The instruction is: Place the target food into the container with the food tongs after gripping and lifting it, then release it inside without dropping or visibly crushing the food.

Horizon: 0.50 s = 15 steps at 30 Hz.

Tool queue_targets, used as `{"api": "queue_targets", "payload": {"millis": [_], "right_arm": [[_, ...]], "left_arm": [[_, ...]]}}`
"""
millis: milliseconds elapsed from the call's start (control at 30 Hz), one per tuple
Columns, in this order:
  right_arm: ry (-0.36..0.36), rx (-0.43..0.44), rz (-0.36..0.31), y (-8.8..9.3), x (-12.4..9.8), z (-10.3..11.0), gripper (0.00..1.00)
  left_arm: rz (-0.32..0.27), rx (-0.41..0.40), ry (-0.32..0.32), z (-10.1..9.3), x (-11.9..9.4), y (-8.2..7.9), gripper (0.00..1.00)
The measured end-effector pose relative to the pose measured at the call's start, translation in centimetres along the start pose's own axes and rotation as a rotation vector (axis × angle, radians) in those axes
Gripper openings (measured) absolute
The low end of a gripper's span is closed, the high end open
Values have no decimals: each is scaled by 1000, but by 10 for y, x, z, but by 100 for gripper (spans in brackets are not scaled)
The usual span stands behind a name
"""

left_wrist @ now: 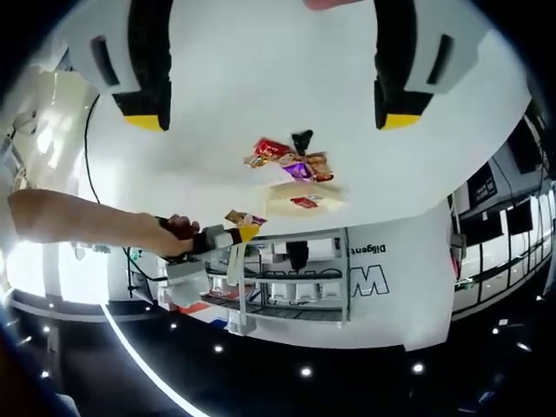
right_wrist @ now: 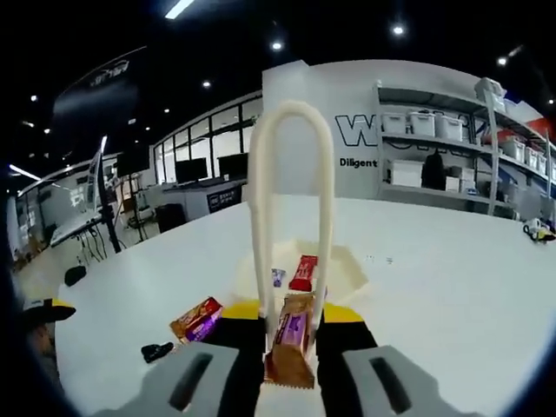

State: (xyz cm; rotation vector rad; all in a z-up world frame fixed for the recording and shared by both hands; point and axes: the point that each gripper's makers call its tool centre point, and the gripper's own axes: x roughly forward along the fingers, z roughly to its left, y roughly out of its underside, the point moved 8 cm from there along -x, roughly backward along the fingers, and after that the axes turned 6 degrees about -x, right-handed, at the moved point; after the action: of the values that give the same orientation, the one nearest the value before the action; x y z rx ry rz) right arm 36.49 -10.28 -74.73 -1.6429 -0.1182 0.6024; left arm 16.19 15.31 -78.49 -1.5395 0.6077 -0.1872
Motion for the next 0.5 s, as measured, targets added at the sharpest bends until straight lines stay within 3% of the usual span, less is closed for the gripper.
{"api": "queue_targets", "payload": {"millis": [500], "right_arm": [[13, 3, 11, -8, 22, -17, 15]], "left_arm": [[3, -6, 0, 5, 4, 1, 95]]}}
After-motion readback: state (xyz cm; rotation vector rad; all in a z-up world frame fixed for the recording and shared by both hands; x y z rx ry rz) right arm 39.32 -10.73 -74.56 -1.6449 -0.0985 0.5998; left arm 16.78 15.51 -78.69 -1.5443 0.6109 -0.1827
